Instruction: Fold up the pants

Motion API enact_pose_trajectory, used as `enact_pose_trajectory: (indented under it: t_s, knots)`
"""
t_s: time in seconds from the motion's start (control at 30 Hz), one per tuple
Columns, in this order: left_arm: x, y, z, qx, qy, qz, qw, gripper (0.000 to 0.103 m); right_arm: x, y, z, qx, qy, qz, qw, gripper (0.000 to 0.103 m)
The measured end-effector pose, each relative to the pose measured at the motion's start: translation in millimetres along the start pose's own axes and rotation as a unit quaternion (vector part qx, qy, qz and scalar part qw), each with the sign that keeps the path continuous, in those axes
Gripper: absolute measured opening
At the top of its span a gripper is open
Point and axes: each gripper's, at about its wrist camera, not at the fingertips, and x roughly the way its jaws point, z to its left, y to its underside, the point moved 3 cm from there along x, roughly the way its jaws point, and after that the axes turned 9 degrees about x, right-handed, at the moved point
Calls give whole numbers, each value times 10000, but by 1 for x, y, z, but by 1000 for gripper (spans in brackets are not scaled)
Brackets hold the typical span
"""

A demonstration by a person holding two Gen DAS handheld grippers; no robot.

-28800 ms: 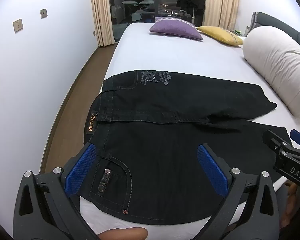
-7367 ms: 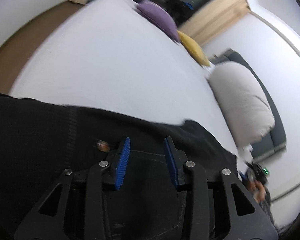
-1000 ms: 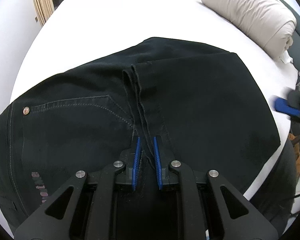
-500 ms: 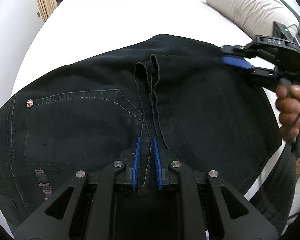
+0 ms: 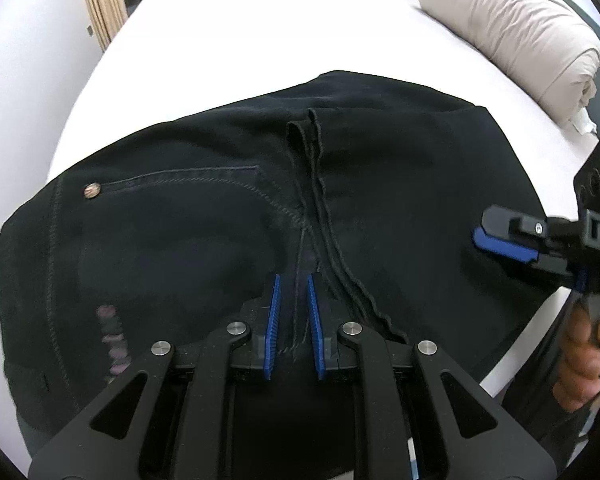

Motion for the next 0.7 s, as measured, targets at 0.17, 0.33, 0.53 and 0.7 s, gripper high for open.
enact_pose_trajectory:
  t_s: [0.17, 0.33, 0.53, 0.7]
  knots:
    - [-9, 6, 3, -99, -31, -44, 9999, 14, 8, 17, 9, -112, 7, 210, 9997, 43]
    - [-15, 11, 7, -182, -68, -76, 9998, 14, 26, 28, 25, -329, 60, 251, 9991, 43]
    - [-16, 14, 9, -254, -107, -75, 9996, 14, 11, 26, 14, -344, 78, 322, 9989, 43]
    - [-15, 13, 6, -269, -120, -88, 9995, 14, 16, 37, 14, -347, -3, 498, 9982, 44]
